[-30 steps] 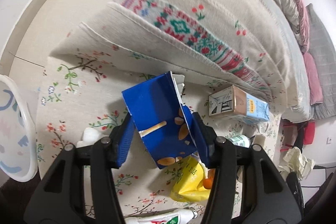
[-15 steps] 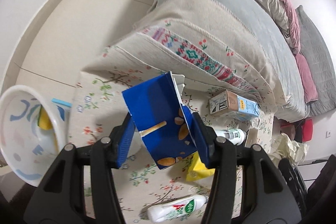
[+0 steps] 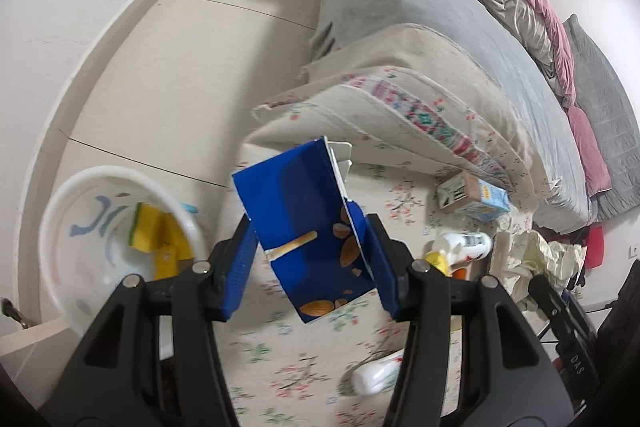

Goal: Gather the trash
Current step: 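Carry the blue box over the bin with the left gripper while the right carries the bag, then open both grippers over the white bin to drop the box and bag, then move the left gripper to the white AD milk bottle and grasp it, then grasp the blue cereal box with the right gripper while the left holds the bottle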

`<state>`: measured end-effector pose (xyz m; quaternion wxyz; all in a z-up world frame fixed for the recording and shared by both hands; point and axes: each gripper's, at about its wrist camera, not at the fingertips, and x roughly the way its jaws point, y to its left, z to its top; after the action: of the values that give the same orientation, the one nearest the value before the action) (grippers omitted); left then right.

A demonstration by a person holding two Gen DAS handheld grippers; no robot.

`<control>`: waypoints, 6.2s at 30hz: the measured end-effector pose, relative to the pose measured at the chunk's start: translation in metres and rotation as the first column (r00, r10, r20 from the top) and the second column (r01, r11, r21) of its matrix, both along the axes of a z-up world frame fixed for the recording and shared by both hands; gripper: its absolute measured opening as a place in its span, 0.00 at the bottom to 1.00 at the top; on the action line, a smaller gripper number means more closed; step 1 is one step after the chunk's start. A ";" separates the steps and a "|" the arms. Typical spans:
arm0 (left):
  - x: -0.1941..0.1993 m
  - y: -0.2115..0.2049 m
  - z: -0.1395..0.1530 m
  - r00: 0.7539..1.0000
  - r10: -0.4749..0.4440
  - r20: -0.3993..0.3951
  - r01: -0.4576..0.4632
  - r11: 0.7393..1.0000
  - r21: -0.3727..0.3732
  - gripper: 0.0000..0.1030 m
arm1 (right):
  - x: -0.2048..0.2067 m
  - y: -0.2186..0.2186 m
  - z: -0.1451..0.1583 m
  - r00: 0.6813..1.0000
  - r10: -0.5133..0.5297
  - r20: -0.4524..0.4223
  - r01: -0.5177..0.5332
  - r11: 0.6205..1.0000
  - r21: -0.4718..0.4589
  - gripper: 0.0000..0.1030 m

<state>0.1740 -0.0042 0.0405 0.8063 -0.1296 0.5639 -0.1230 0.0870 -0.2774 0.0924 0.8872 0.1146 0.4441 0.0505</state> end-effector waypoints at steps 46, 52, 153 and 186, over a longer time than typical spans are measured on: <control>-0.021 0.152 -0.065 0.999 -0.041 -0.031 0.047 0.978 0.203 0.55 | 0.038 0.257 -0.103 0.893 0.435 -0.116 -0.429 0.900 0.076 0.58; -0.020 0.145 -0.069 0.996 -0.074 -0.045 0.082 0.974 0.212 0.56 | 0.034 0.252 -0.099 0.897 0.432 -0.094 -0.426 0.902 0.074 0.66; -0.127 -0.182 -0.083 0.682 -0.731 0.001 0.702 0.656 0.278 0.56 | -0.122 -0.099 -0.106 0.956 -0.272 -0.108 0.273 0.962 -0.007 0.74; -0.113 -0.084 -0.047 0.810 -0.572 0.128 0.540 0.813 0.217 0.49 | -0.038 -0.110 -0.137 0.951 -0.303 -0.067 0.310 0.936 0.166 0.62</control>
<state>0.0605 -0.0879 -0.0061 0.7919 0.1232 0.5072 -0.3170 0.0491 -0.3870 -0.0442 0.8617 0.2605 0.4324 -0.0519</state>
